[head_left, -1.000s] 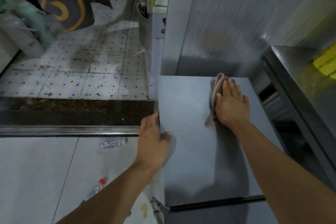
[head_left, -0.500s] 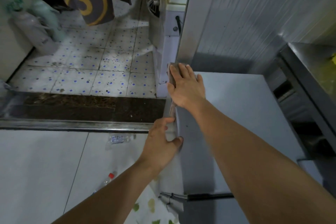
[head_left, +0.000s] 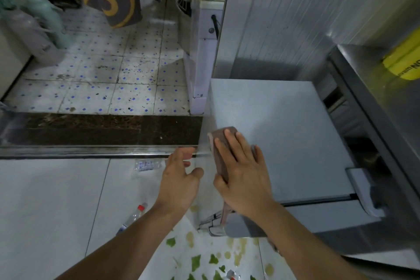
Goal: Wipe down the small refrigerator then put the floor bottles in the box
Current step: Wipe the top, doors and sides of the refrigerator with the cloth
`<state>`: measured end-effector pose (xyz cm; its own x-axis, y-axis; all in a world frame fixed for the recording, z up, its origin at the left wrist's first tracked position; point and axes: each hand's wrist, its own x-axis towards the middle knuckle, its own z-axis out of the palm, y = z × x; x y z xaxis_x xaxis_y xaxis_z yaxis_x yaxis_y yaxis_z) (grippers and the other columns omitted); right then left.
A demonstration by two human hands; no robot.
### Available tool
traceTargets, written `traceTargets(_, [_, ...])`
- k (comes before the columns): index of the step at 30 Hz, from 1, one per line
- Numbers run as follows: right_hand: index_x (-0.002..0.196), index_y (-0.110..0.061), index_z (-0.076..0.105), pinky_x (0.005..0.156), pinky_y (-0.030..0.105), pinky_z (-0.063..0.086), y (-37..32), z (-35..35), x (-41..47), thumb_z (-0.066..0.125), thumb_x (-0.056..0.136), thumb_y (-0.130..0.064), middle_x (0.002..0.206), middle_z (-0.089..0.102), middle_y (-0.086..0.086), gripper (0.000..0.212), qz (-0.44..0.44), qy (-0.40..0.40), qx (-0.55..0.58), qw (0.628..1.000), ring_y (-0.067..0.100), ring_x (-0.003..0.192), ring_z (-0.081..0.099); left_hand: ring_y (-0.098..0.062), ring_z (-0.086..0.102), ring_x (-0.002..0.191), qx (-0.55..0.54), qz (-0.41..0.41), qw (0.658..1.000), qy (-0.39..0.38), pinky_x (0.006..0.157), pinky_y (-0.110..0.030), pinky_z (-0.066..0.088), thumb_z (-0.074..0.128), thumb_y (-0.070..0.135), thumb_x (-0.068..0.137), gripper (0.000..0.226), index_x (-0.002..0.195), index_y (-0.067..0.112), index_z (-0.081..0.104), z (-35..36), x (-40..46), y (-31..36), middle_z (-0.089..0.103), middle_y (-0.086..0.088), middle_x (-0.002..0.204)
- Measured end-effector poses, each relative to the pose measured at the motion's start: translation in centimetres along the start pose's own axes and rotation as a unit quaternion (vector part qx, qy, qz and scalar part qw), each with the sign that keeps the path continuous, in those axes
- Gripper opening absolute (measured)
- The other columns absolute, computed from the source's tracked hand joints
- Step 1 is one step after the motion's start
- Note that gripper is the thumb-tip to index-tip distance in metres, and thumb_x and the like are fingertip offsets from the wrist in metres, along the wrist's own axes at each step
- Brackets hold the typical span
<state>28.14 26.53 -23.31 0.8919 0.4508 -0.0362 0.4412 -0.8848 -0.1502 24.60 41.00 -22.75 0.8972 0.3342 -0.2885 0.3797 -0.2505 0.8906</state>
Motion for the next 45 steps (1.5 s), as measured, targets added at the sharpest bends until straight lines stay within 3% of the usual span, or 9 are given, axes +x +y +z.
traceTargets(7, [0.151, -0.026, 0.001, 0.116, 0.051, 0.002, 0.7, -0.5, 9.2, 0.044, 0.086, -0.047, 0.160, -0.008, -0.001, 0.081, 0.069, -0.034, 0.007, 0.997, 0.020, 0.147, -0.010, -0.008, 0.047, 0.104, 0.044, 0.002, 0.999, 0.002, 0.087, -0.021, 0.033, 0.057, 0.013, 0.087, 0.037, 0.121, 0.022, 0.048, 0.4, -1.3, 0.2, 0.049, 0.004, 0.125])
traceTargets(14, [0.151, -0.023, 0.009, 0.115, 0.053, 0.006, -1.6, 0.5, -2.7, 0.051, 0.079, -0.043, 0.160, -0.006, 0.001, 0.086, 0.026, -0.016, -0.007, 0.999, 0.020, 0.146, -0.010, -0.011, 0.051, 0.103, 0.055, 0.009, 0.998, 0.030, 0.086, -0.023, 0.034, 0.055, 0.013, 0.089, 0.034, 0.122, 0.021, 0.050, 0.9, -3.1, 0.9, 0.053, 0.001, 0.123])
traceTargets(22, [0.150, -0.028, 0.000, 0.117, 0.048, -0.006, 1.1, 0.5, -8.6, 0.010, 0.091, -0.046, 0.159, -0.011, -0.006, 0.063, 0.012, -0.026, 0.016, 0.999, 0.013, 0.143, -0.023, -0.017, 0.051, 0.110, 0.079, -0.001, 0.996, 0.032, 0.096, -0.030, 0.040, 0.053, 0.017, 0.090, 0.037, 0.126, 0.020, 0.048, 3.2, -4.3, 1.8, 0.052, -0.002, 0.125])
traceTargets(28, [0.148, -0.025, -0.011, 0.116, 0.043, -0.011, 12.5, -1.6, -11.3, -0.009, 0.088, -0.049, 0.159, -0.014, -0.001, 0.064, 0.139, -0.003, -0.045, 0.989, 0.018, 0.144, -0.018, -0.026, 0.046, 0.116, 0.097, -0.021, 0.995, 0.029, 0.096, -0.047, 0.045, 0.054, 0.018, 0.087, 0.038, 0.124, 0.025, 0.044, 6.9, -5.3, 1.7, 0.046, -0.004, 0.126])
traceTargets(33, [0.151, -0.012, 0.006, 0.113, 0.039, -0.013, 14.4, -2.2, -11.5, 0.006, 0.095, -0.041, 0.160, 0.003, 0.009, 0.063, 0.204, 0.037, -0.045, 0.977, 0.022, 0.147, -0.006, -0.032, 0.035, 0.128, 0.155, -0.017, 0.985, 0.078, 0.106, -0.044, 0.030, 0.056, 0.016, 0.086, 0.052, 0.134, 0.010, 0.037, 8.6, -5.0, 2.1, 0.039, -0.013, 0.139])
traceTargets(37, [0.150, -0.010, 0.012, 0.118, 0.041, 0.000, 11.6, -0.9, -13.1, 0.021, 0.098, -0.034, 0.158, 0.007, 0.008, 0.057, 0.149, 0.068, 0.024, 0.986, 0.022, 0.147, 0.002, -0.034, 0.026, 0.132, 0.295, 0.053, 0.948, 0.102, 0.108, -0.049, 0.022, 0.060, 0.014, 0.081, 0.059, 0.134, 0.012, 0.036, 9.3, -4.7, 2.5, 0.028, -0.010, 0.146])
traceTargets(40, [0.147, -0.015, 0.023, 0.120, 0.043, 0.015, 13.0, -0.8, -14.7, 0.054, 0.092, -0.011, 0.156, 0.020, 0.005, 0.063, 0.133, 0.077, 0.079, 0.985, 0.020, 0.146, 0.013, -0.033, 0.022, 0.135, 0.371, 0.115, 0.919, 0.072, 0.113, -0.050, 0.016, 0.059, 0.014, 0.080, 0.059, 0.135, 0.014, 0.039, 10.1, -3.9, 2.7, 0.027, -0.007, 0.149])
traceTargets(43, [0.136, -0.005, 0.046, 0.102, 0.048, 0.045, 14.3, -1.7, -14.7, 0.070, 0.077, 0.006, 0.143, 0.045, 0.016, 0.064, 0.191, 0.145, 0.122, 0.963, 0.031, 0.133, 0.043, -0.030, 0.023, 0.134, 0.401, 0.146, 0.903, 0.049, 0.114, -0.051, 0.012, 0.057, 0.018, 0.082, 0.054, 0.134, 0.016, 0.043, 10.9, -3.1, 2.9, 0.031, -0.003, 0.147])
traceTargets(45, [0.127, 0.002, 0.055, 0.090, 0.049, 0.054, 14.8, -2.5, -13.9, 0.073, 0.072, 0.009, 0.132, 0.055, 0.020, 0.058, 0.202, 0.212, 0.127, 0.948, 0.035, 0.121, 0.055, -0.030, 0.025, 0.133, 0.413, 0.166, 0.894, 0.042, 0.114, -0.050, 0.013, 0.057, 0.019, 0.081, 0.053, 0.133, 0.017, 0.046, 11.3, -2.6, 3.0, 0.035, -0.002, 0.146])
